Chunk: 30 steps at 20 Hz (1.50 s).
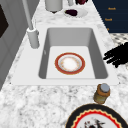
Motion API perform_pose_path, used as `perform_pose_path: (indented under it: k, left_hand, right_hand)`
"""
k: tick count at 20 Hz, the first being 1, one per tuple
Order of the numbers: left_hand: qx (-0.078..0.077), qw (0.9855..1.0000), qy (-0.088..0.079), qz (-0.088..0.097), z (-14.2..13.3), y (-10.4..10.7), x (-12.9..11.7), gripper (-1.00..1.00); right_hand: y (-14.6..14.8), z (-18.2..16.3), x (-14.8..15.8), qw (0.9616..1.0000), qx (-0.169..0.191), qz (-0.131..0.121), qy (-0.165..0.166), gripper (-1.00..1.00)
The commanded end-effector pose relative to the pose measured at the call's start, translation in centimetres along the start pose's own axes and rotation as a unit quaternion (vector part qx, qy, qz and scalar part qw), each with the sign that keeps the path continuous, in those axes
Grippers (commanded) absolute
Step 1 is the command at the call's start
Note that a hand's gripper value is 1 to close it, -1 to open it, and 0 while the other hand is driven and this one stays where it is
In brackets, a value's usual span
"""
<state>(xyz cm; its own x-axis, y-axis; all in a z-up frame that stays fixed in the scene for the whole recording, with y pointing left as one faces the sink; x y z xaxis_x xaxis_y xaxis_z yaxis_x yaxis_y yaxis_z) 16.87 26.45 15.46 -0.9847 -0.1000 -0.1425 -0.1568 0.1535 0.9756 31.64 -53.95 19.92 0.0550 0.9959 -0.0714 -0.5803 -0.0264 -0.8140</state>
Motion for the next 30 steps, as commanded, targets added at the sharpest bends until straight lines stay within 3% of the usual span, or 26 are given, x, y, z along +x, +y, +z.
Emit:
perform_pose_path:
  k: [1,14,30]
  left_hand:
    - [0.000,1.0000,0.000,0.000,0.0,0.0,0.0,0.00]
    - [0.000,1.0000,0.000,0.000,0.0,0.0,0.0,0.00]
    - [0.000,1.0000,0.000,0.000,0.0,0.0,0.0,0.00]
  right_hand:
    - [-1.6,2.2,1.1,1.0000,-0.002,-0.007,-0.005,1.00]
    - [-6.7,8.1,6.7,0.9999,0.013,0.001,-0.006,1.00]
    - [-8.9,10.7,18.7,1.0000,0.004,0.000,0.002,1.00]
